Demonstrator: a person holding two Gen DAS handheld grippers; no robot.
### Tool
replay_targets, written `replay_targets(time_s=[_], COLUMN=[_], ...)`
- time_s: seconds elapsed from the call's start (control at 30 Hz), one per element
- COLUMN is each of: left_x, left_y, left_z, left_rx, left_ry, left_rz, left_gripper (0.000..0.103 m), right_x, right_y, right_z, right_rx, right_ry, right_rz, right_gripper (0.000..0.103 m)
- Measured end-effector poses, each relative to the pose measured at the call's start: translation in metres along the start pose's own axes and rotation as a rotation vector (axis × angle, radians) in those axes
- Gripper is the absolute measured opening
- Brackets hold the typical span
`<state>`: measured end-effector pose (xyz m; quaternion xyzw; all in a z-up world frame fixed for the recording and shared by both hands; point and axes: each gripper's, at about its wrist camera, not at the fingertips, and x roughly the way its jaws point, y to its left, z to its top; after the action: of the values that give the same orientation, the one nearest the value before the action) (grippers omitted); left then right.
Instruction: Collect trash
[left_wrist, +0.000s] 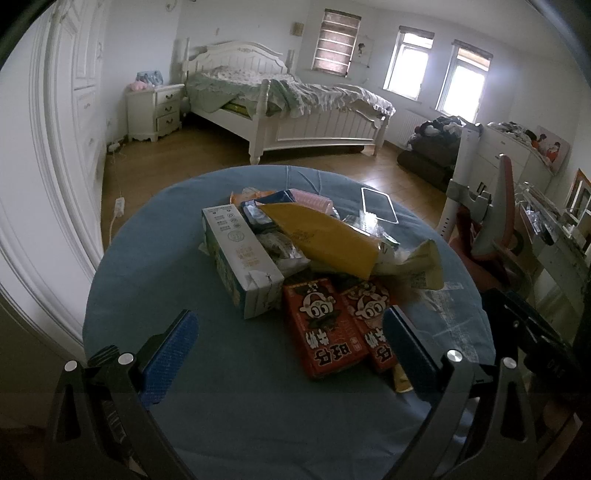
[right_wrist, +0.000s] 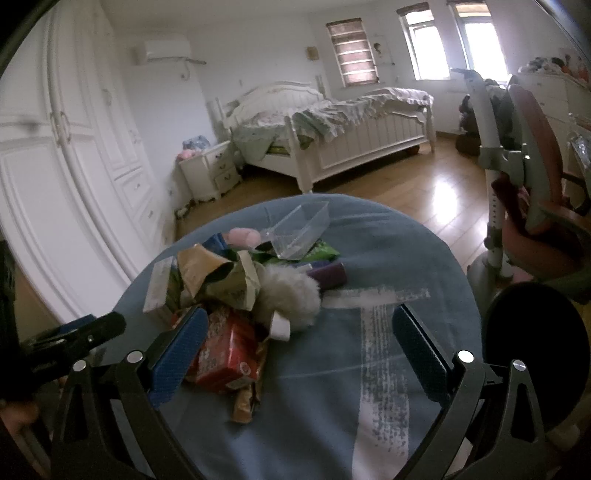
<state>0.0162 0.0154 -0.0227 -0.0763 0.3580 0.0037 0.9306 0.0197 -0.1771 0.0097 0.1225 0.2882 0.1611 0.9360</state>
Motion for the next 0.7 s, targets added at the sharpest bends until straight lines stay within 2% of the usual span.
replay_targets(time_s=[0.23, 0.43, 0.5, 0.57, 0.7], left_x=[0.002, 0.01, 0.018, 0.023, 0.037], left_y=[0.001, 0.019, 0.033, 0.047, 0.069], left_z=[-0.003, -0.004, -0.003, 0.002, 0.02], left_rx=[-0.019, -0.078, -0.126, -0.159, -0.204], left_ry=[0.005, 0.031, 0.047, 0.048, 0.037], left_rz=[-0.023, -0.078, -0.094, -0.094, -0.11], left_gripper=[0.098, 0.098, 0.098, 0.098, 0.098], right_x=[0.005, 0.014, 0.022, 0.028, 0.05], right_y=[-0.001, -0.001, 0.0, 0.005, 0.032], right_z=[-0.003, 0.002, 0.008, 0.018, 0.044], right_rx=[-0.019, -0.044, -0.061, -0.106, -0.215], right_ry=[0.046, 0.144, 0.156, 0.133, 0.144], right_rz=[-0.009, -0.01, 0.003, 0.014, 0.102], right_gripper=[0.099, 0.099, 0.099, 0.099, 0.099])
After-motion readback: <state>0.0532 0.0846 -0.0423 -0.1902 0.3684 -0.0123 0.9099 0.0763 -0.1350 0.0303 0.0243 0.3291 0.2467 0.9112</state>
